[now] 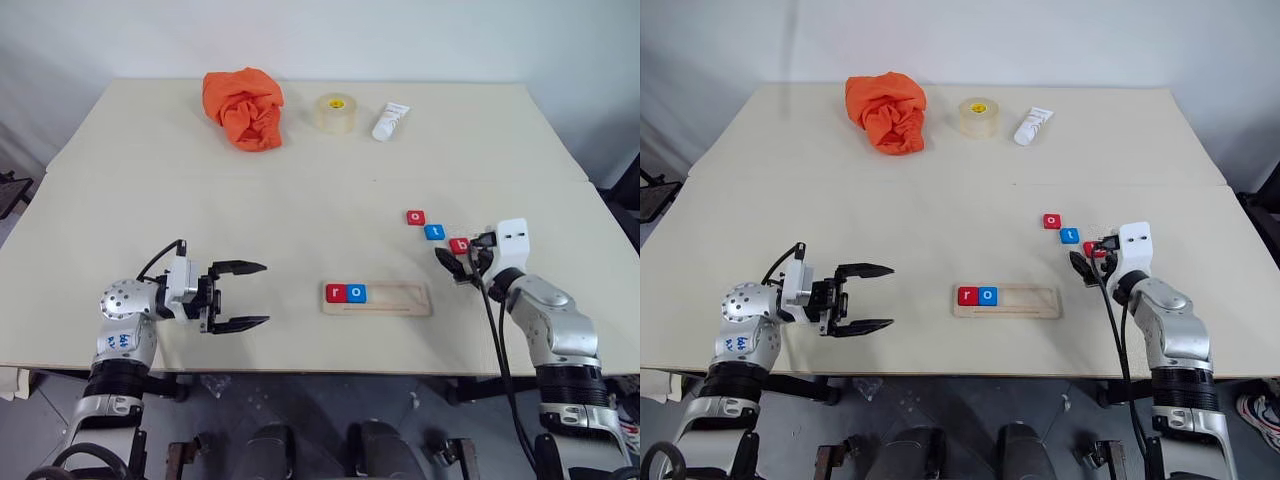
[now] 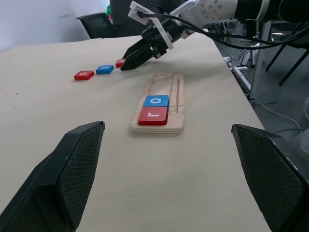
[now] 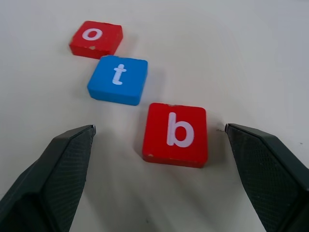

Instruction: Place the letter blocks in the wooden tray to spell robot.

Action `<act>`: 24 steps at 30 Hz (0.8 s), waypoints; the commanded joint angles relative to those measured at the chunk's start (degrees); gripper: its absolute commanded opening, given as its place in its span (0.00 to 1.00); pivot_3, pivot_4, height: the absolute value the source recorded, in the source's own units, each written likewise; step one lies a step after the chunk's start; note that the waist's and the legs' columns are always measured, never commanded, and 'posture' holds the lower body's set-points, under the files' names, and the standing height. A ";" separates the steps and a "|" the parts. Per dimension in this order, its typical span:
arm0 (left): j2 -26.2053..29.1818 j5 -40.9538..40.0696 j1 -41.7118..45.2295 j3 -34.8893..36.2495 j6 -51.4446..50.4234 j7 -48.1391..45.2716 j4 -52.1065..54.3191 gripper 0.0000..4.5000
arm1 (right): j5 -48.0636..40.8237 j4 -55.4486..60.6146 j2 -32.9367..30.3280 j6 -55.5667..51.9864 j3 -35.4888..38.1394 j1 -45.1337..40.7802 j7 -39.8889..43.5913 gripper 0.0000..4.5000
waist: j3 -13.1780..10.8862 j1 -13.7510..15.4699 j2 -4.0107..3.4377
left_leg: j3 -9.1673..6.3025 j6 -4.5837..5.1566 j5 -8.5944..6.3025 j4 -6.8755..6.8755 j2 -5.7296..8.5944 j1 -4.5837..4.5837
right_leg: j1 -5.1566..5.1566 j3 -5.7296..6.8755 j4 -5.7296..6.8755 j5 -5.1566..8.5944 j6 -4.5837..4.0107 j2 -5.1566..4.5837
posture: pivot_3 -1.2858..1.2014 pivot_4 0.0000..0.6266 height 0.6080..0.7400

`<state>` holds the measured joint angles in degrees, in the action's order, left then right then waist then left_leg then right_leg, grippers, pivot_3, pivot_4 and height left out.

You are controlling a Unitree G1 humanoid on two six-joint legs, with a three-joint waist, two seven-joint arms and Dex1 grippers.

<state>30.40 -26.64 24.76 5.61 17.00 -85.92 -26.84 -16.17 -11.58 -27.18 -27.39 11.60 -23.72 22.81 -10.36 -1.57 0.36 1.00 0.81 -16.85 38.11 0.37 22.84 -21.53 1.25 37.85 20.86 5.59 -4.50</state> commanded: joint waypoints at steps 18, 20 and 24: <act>1.38 -1.58 0.10 0.28 -1.82 -3.31 1.14 1.00 | -3.14 26.93 4.33 -5.71 6.43 13.06 -9.75 0.33 | 0.00 0.18 -0.01 | -0.08 0.00 -0.01 -0.09 0.00 0.06 | -0.05 0.01 -0.03 0.00 0.00 -0.01 | 0.52 0.24 1.00; 1.45 -1.63 0.24 0.25 -2.01 -3.54 0.88 1.00 | -3.97 33.04 5.30 -8.56 7.53 16.94 -11.60 0.33 | 0.01 0.17 -0.01 | -0.06 0.01 -0.01 -0.10 0.00 0.07 | -0.05 0.01 -0.06 0.00 0.00 -0.01 | 0.52 0.24 1.00; 0.79 -1.51 1.04 -0.71 -2.71 -4.05 0.19 1.00 | -5.63 43.58 9.26 -13.01 6.43 26.62 -14.03 0.33 | 0.02 0.17 0.00 | -0.09 0.01 -0.01 -0.14 0.00 0.04 | -0.04 0.01 -0.04 0.00 0.00 0.00 | 0.52 0.24 1.00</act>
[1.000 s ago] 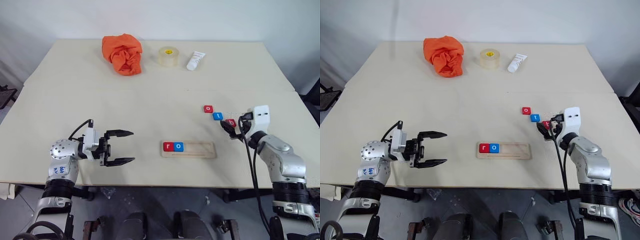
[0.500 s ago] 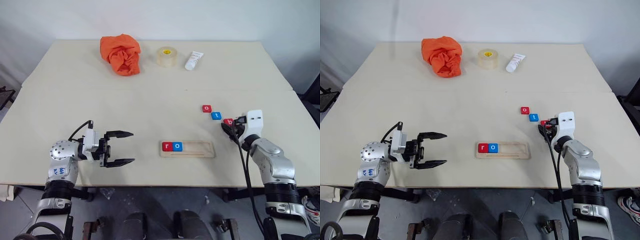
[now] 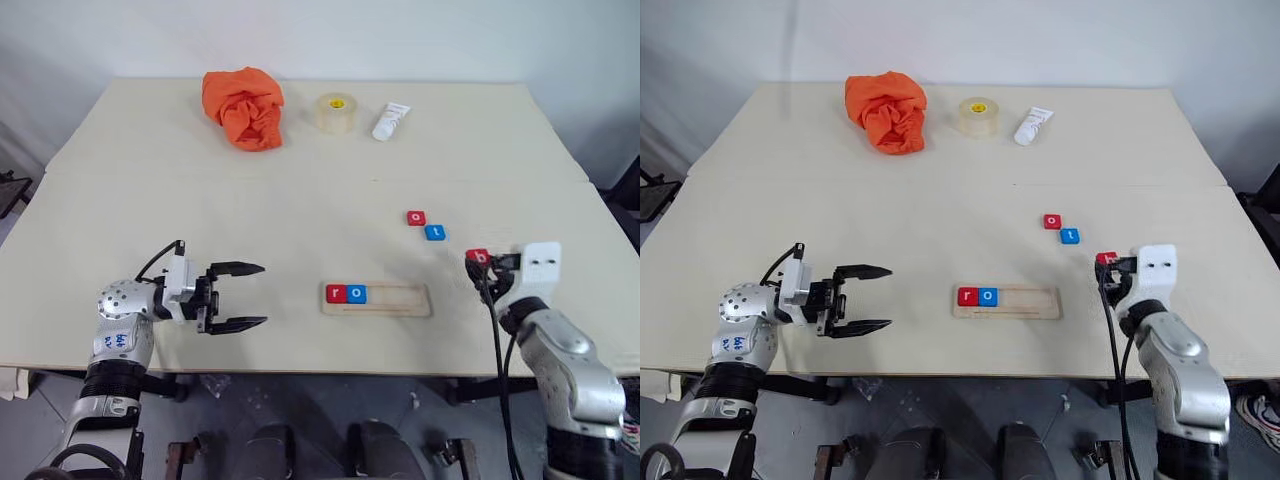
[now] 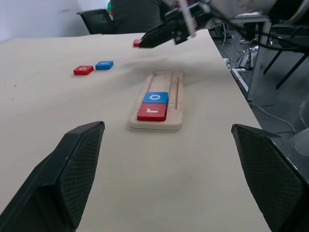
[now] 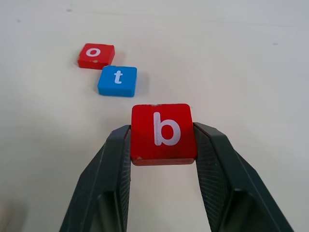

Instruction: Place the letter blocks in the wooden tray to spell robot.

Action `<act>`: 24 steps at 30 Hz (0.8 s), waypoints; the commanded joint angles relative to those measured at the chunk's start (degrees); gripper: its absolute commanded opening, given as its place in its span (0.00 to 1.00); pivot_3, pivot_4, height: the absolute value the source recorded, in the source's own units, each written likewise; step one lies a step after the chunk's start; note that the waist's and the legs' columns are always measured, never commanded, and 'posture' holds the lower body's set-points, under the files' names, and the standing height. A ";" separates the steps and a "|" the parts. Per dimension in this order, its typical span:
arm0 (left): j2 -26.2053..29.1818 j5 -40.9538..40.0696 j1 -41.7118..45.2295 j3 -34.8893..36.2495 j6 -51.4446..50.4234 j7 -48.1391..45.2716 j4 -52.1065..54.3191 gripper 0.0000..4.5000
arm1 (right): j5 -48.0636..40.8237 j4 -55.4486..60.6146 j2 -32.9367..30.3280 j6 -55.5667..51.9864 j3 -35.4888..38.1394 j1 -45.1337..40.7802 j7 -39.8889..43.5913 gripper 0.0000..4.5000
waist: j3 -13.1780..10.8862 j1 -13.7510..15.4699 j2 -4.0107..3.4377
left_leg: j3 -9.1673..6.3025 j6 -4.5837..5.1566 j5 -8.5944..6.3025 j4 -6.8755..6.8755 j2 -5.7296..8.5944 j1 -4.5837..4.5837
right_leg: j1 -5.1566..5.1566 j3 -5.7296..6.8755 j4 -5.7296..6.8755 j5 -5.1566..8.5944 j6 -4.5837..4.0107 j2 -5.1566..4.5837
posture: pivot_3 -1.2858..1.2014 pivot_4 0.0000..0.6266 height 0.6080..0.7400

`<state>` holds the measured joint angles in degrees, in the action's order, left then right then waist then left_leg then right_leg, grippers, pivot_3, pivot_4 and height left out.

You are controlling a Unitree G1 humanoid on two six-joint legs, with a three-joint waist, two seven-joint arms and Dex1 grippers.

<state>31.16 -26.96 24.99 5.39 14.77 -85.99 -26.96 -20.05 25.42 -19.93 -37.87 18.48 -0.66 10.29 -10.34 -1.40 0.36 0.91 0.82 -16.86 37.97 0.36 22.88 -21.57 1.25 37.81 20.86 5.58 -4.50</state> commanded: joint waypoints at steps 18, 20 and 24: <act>-0.11 -1.05 2.87 -1.69 0.34 -4.13 -0.89 1.00 | -2.84 10.24 1.85 -2.46 -3.94 8.43 2.55 0.92 | 0.00 -0.14 0.01 | 0.14 0.26 -0.11 -0.08 0.00 -0.24 | 0.03 -0.18 -0.06 0.01 -0.03 -0.01 | 0.52 0.24 1.00; -0.07 -1.15 2.55 -1.66 0.23 -4.00 -0.36 1.00 | -3.18 9.98 -1.57 -2.31 -3.59 7.91 5.75 1.00 | 0.00 -0.14 0.01 | 0.15 0.27 -0.11 -0.08 0.00 -0.24 | 0.03 -0.19 -0.07 0.01 -0.03 -0.01 | 0.52 0.24 1.00; -0.15 -1.30 1.82 -1.64 0.10 -3.63 0.73 1.00 | -3.81 6.07 -13.30 -0.73 -3.83 5.01 17.22 1.00 | -0.01 -0.25 0.02 | 0.19 0.29 -0.13 -0.08 0.00 -0.27 | 0.05 -0.21 -0.10 0.01 -0.03 -0.01 | 0.52 0.24 1.00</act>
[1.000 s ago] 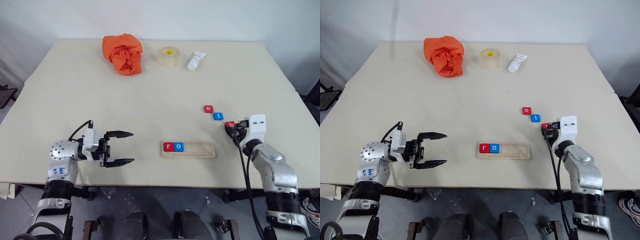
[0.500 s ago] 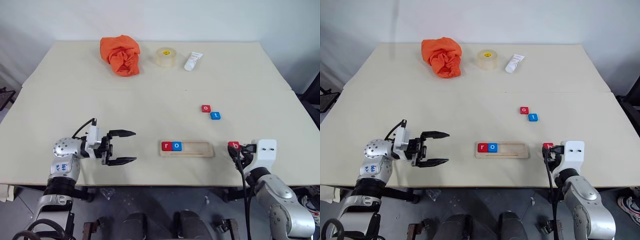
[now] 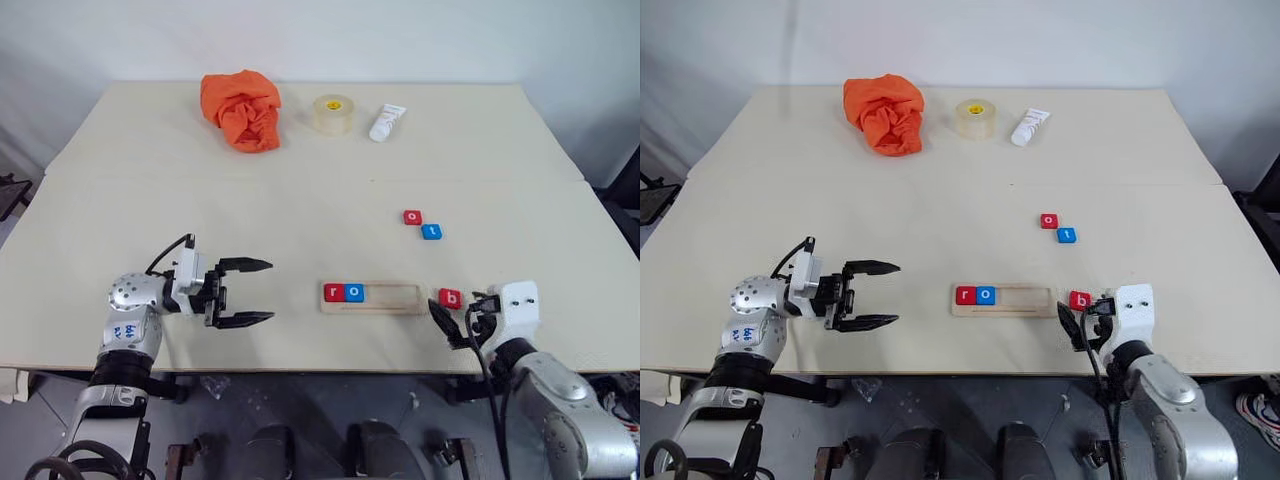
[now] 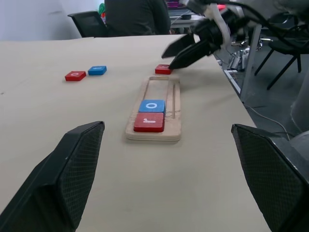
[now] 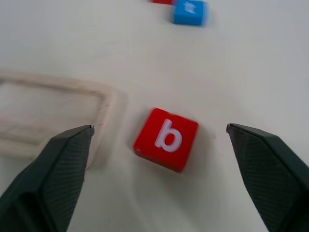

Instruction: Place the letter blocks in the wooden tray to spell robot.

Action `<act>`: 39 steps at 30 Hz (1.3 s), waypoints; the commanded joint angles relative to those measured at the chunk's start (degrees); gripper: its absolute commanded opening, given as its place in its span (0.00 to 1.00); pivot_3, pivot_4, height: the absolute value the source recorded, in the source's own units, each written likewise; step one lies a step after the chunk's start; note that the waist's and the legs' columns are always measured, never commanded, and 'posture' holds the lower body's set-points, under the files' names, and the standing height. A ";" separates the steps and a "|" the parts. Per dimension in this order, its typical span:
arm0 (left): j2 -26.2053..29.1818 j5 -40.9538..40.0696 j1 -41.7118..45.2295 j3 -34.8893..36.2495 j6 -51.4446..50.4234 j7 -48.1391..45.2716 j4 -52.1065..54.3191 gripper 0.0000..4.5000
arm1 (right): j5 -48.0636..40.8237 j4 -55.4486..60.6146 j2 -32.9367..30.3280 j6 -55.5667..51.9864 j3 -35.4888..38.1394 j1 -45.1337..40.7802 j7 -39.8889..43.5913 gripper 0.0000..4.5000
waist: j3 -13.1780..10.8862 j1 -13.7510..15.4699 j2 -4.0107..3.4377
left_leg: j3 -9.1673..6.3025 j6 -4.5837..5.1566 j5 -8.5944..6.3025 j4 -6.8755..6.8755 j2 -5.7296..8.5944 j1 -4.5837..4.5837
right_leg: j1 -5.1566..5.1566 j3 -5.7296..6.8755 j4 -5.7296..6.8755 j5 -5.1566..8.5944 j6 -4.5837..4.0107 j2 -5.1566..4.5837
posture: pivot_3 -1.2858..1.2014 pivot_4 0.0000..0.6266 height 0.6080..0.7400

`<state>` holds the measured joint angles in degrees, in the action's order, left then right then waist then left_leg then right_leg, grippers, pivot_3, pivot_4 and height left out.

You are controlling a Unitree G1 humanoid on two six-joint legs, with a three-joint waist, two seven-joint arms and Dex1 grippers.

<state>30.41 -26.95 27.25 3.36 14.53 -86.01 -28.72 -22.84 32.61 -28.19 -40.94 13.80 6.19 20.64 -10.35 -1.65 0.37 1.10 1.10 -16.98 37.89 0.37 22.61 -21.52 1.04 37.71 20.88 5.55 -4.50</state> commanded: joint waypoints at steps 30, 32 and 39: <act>0.54 -1.93 -4.58 -0.47 1.09 -1.85 7.53 1.00 | 14.45 -47.53 -25.65 24.61 -22.04 -33.75 51.12 0.86 | -0.02 0.14 0.03 | 0.07 -0.25 0.11 0.06 -0.01 -0.08 | 0.09 0.03 -0.12 0.00 0.01 -0.04 | 0.52 0.24 1.00; 0.51 -1.84 -4.40 -0.30 1.21 -1.65 7.27 1.00 | 14.11 -46.51 -25.35 24.17 -21.62 -33.58 50.74 0.73 | -0.02 0.14 0.03 | 0.07 -0.26 0.11 0.06 -0.01 -0.08 | 0.10 0.03 -0.12 0.00 0.01 -0.04 | 0.52 0.24 1.00; 0.02 -1.42 -3.45 0.06 1.84 -0.95 5.90 1.00 | 13.53 -41.69 -25.79 19.52 -20.03 -34.16 48.85 0.32 | -0.02 0.09 0.03 | 0.06 -0.28 0.11 0.06 -0.01 -0.08 | 0.09 0.03 -0.13 0.00 0.01 -0.04 | 0.52 0.24 1.00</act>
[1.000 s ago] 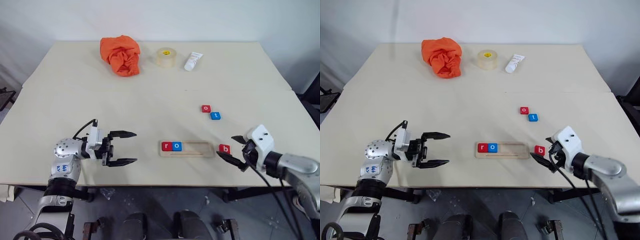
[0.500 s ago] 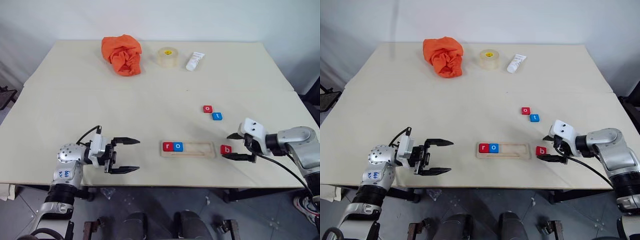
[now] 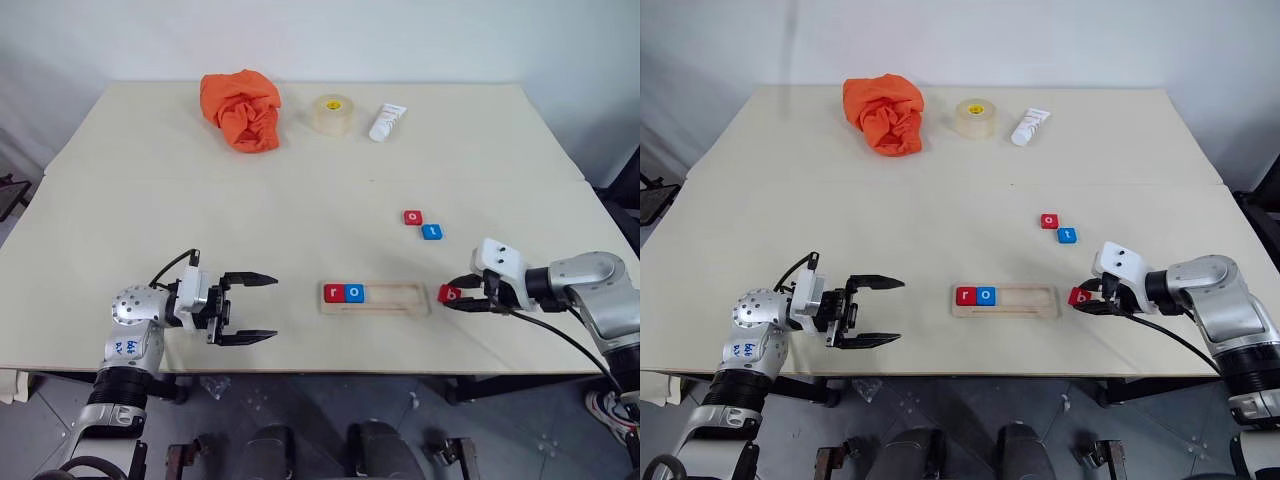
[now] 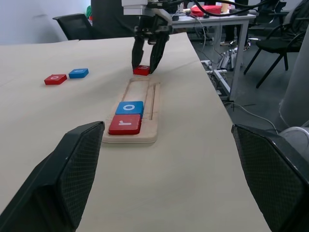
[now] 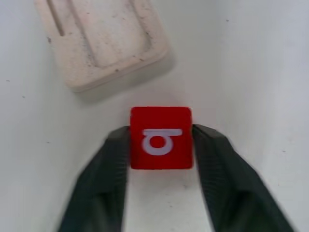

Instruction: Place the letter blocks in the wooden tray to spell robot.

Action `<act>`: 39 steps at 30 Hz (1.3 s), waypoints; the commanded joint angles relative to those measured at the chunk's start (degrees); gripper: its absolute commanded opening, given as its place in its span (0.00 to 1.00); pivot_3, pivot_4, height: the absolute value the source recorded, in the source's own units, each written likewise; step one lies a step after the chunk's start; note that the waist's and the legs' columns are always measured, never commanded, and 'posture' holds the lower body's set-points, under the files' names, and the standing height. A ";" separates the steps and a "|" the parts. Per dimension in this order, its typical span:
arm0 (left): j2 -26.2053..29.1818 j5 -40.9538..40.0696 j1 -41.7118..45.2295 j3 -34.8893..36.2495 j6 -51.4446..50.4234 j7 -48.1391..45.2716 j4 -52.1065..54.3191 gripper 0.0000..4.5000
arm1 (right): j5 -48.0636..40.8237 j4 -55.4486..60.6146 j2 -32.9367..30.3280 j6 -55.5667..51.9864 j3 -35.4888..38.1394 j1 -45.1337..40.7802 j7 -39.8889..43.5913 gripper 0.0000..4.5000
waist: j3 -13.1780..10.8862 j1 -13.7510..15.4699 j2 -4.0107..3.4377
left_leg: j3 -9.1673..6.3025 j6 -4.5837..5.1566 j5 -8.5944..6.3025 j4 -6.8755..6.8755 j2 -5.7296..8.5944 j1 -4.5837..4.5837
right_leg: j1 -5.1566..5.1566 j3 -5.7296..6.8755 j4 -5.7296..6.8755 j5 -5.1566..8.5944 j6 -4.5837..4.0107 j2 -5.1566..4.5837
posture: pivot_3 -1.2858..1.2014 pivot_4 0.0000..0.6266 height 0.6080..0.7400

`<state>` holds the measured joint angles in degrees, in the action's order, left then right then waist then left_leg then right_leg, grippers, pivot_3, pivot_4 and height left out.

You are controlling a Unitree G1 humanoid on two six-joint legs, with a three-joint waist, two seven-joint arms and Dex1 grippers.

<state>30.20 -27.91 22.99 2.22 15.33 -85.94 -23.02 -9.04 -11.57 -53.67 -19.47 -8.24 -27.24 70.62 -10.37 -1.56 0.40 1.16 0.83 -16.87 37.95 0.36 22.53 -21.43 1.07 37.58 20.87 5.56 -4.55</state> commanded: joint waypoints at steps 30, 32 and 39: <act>-0.51 -0.02 1.59 1.24 3.28 -0.08 -1.64 1.00 | 5.08 14.07 8.32 -13.96 -16.30 -19.33 6.95 0.32 | -0.02 -0.02 -0.04 | -0.13 -0.06 -0.09 0.10 -0.02 0.34 | -0.22 0.21 -0.12 0.00 0.00 0.00 | 0.52 0.24 1.00; -0.55 0.03 1.51 1.22 3.33 0.04 -1.56 1.00 | 5.36 13.35 9.05 -13.66 -16.33 -19.92 7.00 0.32 | -0.02 -0.03 -0.04 | -0.13 -0.06 -0.09 0.10 -0.02 0.34 | -0.22 0.22 -0.12 0.00 0.00 -0.01 | 0.52 0.24 1.00; -0.56 0.03 1.21 1.30 3.47 0.36 -1.12 1.00 | 6.41 11.13 10.99 -12.59 -16.89 -20.61 7.16 0.32 | -0.02 -0.03 -0.04 | -0.14 -0.06 -0.09 0.11 -0.01 0.35 | -0.22 0.23 -0.09 0.00 0.00 -0.01 | 0.52 0.24 1.00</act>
<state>29.59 -27.72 24.46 2.32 18.07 -85.78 -25.68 -2.86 -0.79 -42.71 -32.84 -25.43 -46.78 77.58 -10.39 -1.58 0.36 1.03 0.76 -16.96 38.07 0.34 22.88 -21.65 1.30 37.49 20.87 5.56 -4.55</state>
